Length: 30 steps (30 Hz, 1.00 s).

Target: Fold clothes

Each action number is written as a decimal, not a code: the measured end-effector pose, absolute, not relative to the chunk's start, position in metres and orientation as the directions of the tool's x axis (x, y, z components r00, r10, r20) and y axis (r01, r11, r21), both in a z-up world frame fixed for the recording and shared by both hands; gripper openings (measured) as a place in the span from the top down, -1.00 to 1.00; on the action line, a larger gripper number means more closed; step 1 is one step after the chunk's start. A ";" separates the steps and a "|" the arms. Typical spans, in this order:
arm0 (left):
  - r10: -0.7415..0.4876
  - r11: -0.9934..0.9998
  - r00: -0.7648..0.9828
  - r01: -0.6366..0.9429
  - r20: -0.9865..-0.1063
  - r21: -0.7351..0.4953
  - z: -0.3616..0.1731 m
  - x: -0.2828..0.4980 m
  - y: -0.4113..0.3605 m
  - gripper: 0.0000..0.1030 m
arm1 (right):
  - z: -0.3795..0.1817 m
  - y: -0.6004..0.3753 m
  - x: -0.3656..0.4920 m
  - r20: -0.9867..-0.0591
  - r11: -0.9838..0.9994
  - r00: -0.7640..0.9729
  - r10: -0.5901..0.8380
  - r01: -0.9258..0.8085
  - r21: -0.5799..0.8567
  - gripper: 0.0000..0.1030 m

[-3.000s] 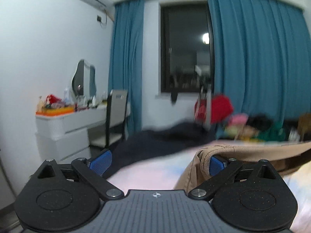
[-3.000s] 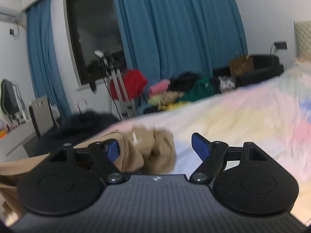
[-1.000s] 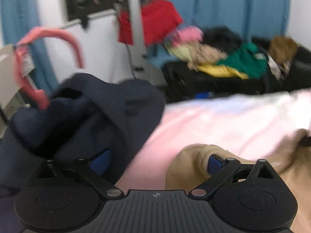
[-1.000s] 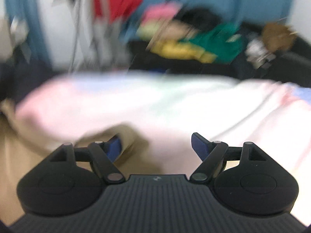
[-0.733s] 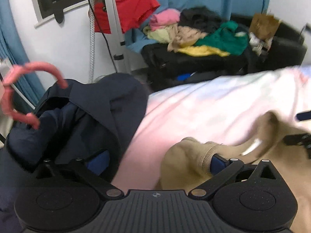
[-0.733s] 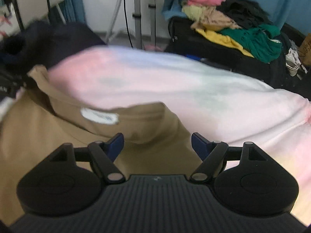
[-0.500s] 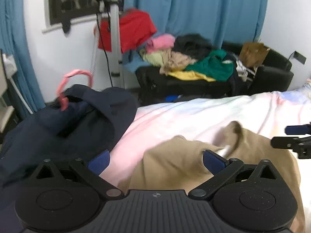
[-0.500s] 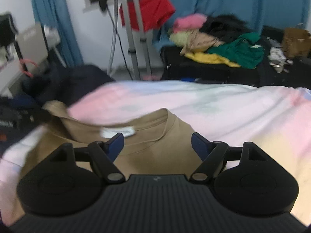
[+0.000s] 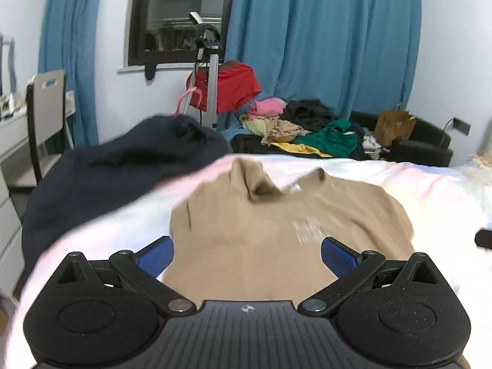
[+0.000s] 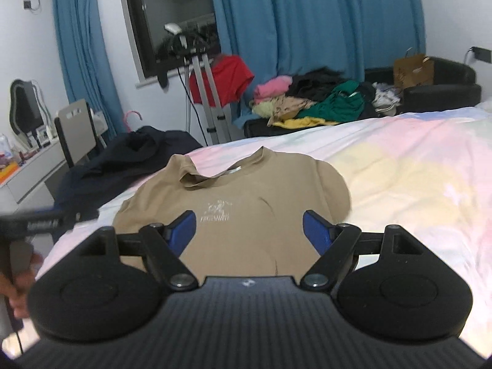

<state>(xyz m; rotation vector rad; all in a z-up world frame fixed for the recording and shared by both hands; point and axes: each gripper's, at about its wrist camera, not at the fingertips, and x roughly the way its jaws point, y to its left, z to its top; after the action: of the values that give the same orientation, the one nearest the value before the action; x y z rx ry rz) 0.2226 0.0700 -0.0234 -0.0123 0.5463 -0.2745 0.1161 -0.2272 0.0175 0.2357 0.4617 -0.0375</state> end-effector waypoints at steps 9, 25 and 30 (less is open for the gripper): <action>-0.252 0.946 0.783 0.074 -0.569 -0.316 -0.047 0.210 0.126 -0.98 | 0.001 -0.245 0.066 -0.399 0.938 0.916 0.049 0.095 0.334 -0.51; -0.200 0.860 0.831 -0.105 -0.519 -0.500 -0.106 0.392 0.151 -0.73 | -0.047 -0.253 0.130 -0.433 0.924 0.901 0.004 0.162 0.345 -0.51; -0.214 0.857 0.816 -0.107 -0.537 -0.504 -0.124 0.442 0.131 -0.54 | -0.064 -0.258 0.157 -0.452 0.931 0.892 -0.013 0.175 0.320 -0.51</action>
<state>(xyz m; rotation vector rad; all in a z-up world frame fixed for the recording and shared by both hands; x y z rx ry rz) 0.4423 0.1315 -0.1238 -0.5471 0.6216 -0.0599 0.1567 -0.2575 -0.0645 0.3629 0.4610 -0.0996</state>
